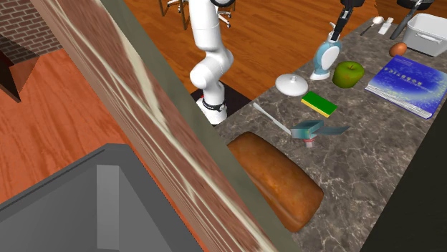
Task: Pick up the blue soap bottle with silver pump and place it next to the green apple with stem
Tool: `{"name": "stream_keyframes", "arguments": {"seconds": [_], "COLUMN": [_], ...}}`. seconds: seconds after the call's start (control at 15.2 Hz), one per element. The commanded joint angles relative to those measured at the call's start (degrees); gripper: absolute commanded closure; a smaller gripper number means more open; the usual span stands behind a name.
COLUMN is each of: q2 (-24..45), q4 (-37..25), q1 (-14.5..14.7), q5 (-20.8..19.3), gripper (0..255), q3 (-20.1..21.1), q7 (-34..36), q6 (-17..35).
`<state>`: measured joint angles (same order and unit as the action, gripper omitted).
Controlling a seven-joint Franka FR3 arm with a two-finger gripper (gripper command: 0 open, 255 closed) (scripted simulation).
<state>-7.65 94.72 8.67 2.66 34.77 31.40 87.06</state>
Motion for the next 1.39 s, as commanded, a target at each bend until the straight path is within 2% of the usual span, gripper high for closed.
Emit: {"name": "stream_keyframes", "arguments": {"seconds": [0.0,0.2,0.66,0.73,1.06,1.32], "q2": [-0.6,-1.1,-1.1,-1.1,-1.1,2.0], "q4": [2.3,4.5,4.4,4.4,4.4,-5.9], "q1": [0.0,0.1,0.1,0.1,0.1,0.2], "q5": [0.3,0.6,0.6,0.6,0.6,-1.1], "gripper": [255,255,255,0,0,0], "q3": [-0.1,-0.2,-0.2,-0.2,-0.2,0.6], "q7": [-0.2,-0.4,-0.3,-0.3,-0.3,1.0], "q6": [1.8,3.6,3.6,3.6,3.6,-4.2]}}
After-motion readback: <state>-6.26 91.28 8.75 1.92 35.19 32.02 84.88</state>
